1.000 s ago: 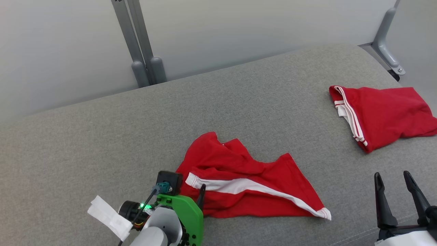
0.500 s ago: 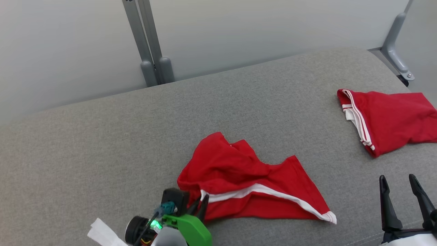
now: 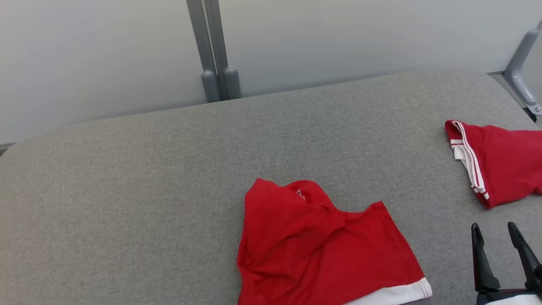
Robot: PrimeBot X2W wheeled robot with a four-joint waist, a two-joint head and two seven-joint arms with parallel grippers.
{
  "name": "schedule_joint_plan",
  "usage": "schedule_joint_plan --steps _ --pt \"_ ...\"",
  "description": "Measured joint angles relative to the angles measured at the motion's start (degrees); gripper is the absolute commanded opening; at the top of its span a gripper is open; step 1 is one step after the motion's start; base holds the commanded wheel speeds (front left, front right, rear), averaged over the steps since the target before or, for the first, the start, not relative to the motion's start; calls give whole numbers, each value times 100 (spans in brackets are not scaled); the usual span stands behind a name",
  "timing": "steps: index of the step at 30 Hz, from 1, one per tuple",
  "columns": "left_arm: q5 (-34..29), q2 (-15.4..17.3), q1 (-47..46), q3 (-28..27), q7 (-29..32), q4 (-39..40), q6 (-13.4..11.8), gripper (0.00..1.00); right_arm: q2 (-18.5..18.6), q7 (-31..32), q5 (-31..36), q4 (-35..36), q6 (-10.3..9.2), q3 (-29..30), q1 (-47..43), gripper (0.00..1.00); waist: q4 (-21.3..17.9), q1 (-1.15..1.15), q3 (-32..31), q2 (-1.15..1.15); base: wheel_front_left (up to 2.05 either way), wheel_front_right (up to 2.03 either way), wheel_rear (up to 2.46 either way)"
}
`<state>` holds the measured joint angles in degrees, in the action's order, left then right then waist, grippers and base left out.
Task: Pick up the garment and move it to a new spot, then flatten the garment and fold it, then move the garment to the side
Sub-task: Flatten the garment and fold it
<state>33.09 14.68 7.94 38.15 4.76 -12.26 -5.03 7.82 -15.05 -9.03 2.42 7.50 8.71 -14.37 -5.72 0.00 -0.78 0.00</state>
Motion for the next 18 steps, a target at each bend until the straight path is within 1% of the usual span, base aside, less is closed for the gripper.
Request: schedule_joint_plan --steps 1,4,5,7,9,12,14,17,18 --pt "43 -48 1 -9 -42 -48 55 100 9 0 -1 -5 0 1 3 100 25 0 1 0 0 0 0" --pt "434 -185 63 -97 14 -5 221 100 20 0 -1 -13 0 3 9 100 72 0 4 0 0 0 0" --pt "615 -203 87 -142 86 90 268 100 24 0 -1 -13 0 1 18 100 73 0 3 0 0 0 0" --pt "770 -182 88 -209 230 379 368 100 31 -1 -1 -13 0 -4 26 100 68 0 3 0 0 0 0" --pt "955 -122 3 -376 341 769 374 100 42 -1 -2 -15 0 2 28 100 68 0 5 0 0 0 0" --pt "955 -54 -369 -545 520 1062 233 100 45 0 -2 -13 0 -15 32 100 50 0 10 0 0 0 0" --pt "868 -19 -674 -555 690 988 174 100 46 0 -2 -24 0 -63 57 100 15 0 18 0 0 0 0" --pt "894 -189 -1144 -500 891 505 177 100 54 0 -5 -34 0 -144 117 100 -61 0 41 0 0 0 0" --pt "888 -287 -1325 -461 948 263 216 100 63 0 -19 -48 0 -191 168 100 -100 0 52 0 0 0 0"
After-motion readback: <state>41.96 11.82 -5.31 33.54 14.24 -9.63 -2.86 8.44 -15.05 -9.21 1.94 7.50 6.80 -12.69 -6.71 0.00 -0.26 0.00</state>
